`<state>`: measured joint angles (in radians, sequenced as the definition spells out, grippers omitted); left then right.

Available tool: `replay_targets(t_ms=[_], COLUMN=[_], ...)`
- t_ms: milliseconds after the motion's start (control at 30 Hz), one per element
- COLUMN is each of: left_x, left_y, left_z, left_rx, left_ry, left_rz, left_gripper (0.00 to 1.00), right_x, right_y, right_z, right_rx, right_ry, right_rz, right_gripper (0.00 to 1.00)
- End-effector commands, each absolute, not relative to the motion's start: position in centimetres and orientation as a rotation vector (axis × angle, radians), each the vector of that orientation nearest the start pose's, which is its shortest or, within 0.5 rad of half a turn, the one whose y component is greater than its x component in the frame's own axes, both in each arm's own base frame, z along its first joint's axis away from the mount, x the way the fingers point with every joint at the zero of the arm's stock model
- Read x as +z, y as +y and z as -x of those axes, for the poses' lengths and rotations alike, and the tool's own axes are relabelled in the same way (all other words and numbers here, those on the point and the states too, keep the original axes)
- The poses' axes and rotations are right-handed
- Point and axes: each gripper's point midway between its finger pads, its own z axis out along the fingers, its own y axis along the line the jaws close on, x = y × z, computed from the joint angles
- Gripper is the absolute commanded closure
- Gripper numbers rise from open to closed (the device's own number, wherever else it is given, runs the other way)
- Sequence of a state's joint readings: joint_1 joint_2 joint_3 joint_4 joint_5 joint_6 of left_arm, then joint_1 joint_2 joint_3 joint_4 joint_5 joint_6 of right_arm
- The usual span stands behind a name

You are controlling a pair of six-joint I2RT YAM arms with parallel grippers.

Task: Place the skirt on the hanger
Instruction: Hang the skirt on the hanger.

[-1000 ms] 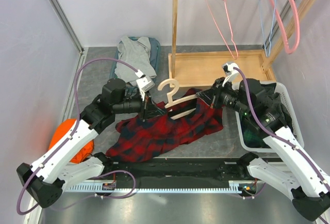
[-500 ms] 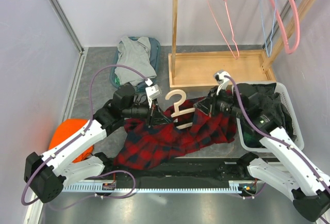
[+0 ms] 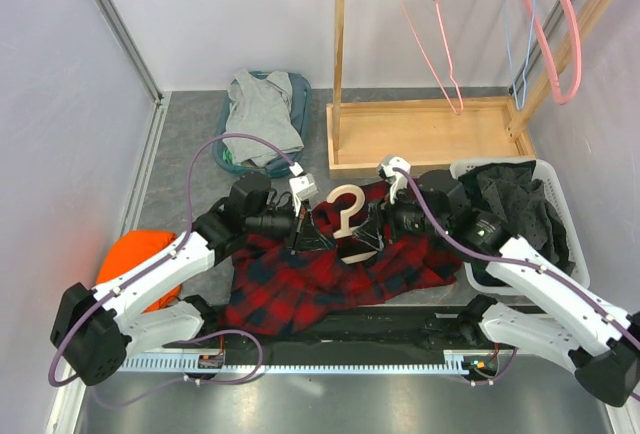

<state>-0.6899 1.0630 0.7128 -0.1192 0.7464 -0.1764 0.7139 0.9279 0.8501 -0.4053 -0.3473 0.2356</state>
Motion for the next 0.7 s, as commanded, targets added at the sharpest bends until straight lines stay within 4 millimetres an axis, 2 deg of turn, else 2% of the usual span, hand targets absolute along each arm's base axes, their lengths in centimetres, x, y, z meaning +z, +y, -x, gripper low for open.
replay_targets(t_ms=[0,100,167,267,300,367,400,467,500,533,567,600,667], left_x=[22.8,22.9,22.9,23.5,23.2,23.4,23.5,23.3,23.2,22.8,22.4,22.1,21.6], left_y=[-30.1,-30.1,-30.0,-30.0,-29.9,-29.8,-29.7,-29.4,-29.2,-28.7,-28.1,-27.7,-26.5], left_z=[-14.9,-14.7,-14.5,-14.5,-14.3,-14.4,-14.4,-15.0,-15.5,-16.9,-17.1,-17.4,-18.2], left_rx=[-1.382,-1.387,-1.39,-1.385,-1.386,-1.375,-1.369,-1.322,-1.289,-1.2,-1.155,-1.114,-1.017], left_ry=[1.715,1.711,1.712,1.693,1.714,1.718,1.722,1.767,1.793,1.845,1.901,1.927,1.986], left_rz=[-1.062,-1.067,-1.072,-1.074,-1.072,-1.063,-1.059,-1.02,-0.994,-0.925,-0.895,-0.882,-0.822], left_gripper=[0.98,0.98,0.98,0.98,0.98,0.98,0.98,0.98,0.96,0.91,0.86,0.73,0.61], right_x=[22.6,22.6,23.3,24.9,25.5,25.6,25.6,25.5,25.5,25.7,25.7,25.9,26.6], right_y=[27.3,28.5,29.1,29.7,29.9,29.8,29.6,29.3,28.9,28.7,28.5,27.9,27.4], right_z=[-18.5,-18.6,-18.5,-18.3,-18.1,-18.2,-18.3,-18.4,-18.5,-18.5,-18.5,-18.3,-18.2], right_rx=[0.985,1.028,1.068,1.124,1.138,1.137,1.125,1.111,1.088,1.074,1.061,1.041,1.021], right_ry=[1.928,1.872,1.803,1.708,1.678,1.677,1.681,1.687,1.692,1.691,1.693,1.696,1.681], right_rz=[0.826,0.822,0.804,0.787,0.79,0.781,0.77,0.762,0.754,0.753,0.75,0.751,0.742], right_gripper=[0.32,0.32,0.33,0.43,0.54,0.7,0.85,1.0,1.0,1.0,1.0,1.0,1.0])
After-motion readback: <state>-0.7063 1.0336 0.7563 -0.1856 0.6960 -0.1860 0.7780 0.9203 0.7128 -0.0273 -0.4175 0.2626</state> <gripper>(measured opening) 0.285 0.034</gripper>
